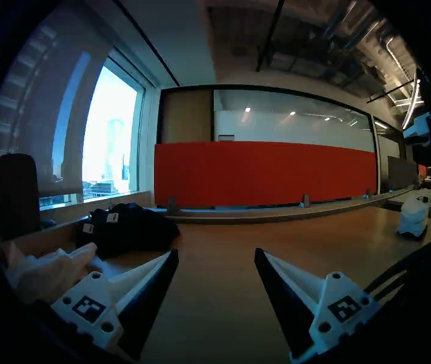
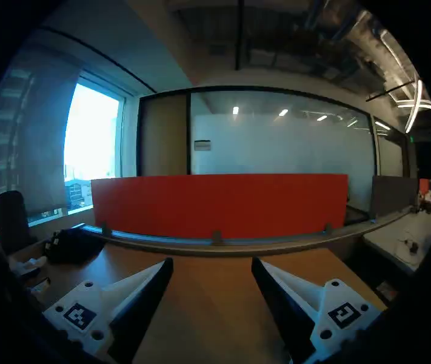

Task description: Fold towel

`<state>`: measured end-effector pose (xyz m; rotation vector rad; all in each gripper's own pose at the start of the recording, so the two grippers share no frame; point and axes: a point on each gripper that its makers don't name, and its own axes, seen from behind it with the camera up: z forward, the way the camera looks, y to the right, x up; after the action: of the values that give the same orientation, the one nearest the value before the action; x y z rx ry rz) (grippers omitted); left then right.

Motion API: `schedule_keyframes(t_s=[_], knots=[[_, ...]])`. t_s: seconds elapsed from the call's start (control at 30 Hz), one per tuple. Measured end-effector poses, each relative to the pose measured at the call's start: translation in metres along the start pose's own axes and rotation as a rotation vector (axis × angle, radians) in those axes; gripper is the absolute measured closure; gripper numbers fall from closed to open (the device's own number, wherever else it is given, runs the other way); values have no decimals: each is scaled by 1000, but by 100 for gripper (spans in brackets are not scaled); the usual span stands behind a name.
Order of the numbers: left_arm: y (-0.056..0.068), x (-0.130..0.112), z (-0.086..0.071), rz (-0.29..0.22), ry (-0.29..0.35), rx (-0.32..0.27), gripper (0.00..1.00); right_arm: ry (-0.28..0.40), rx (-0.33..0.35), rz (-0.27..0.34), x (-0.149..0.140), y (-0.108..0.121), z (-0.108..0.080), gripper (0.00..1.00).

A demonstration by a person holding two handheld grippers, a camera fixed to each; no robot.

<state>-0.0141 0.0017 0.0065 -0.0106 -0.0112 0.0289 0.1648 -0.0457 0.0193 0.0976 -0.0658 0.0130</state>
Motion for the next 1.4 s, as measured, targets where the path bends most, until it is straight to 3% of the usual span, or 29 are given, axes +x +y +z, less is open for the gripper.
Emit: schedule_keyframes(t_s=[0.6, 0.8, 1.1, 1.4], knots=[[-1, 0, 0, 0, 0, 1, 7, 84, -32, -6, 21, 25, -3, 0], [-1, 0, 0, 2, 0, 1, 7, 84, -62, 39, 14, 39, -4, 0], [-2, 2, -1, 1, -1, 0, 7, 113, -83, 17, -5, 44, -9, 0], [-1, 3, -1, 1, -1, 0, 7, 124, -124, 45, -37, 61, -13, 0]])
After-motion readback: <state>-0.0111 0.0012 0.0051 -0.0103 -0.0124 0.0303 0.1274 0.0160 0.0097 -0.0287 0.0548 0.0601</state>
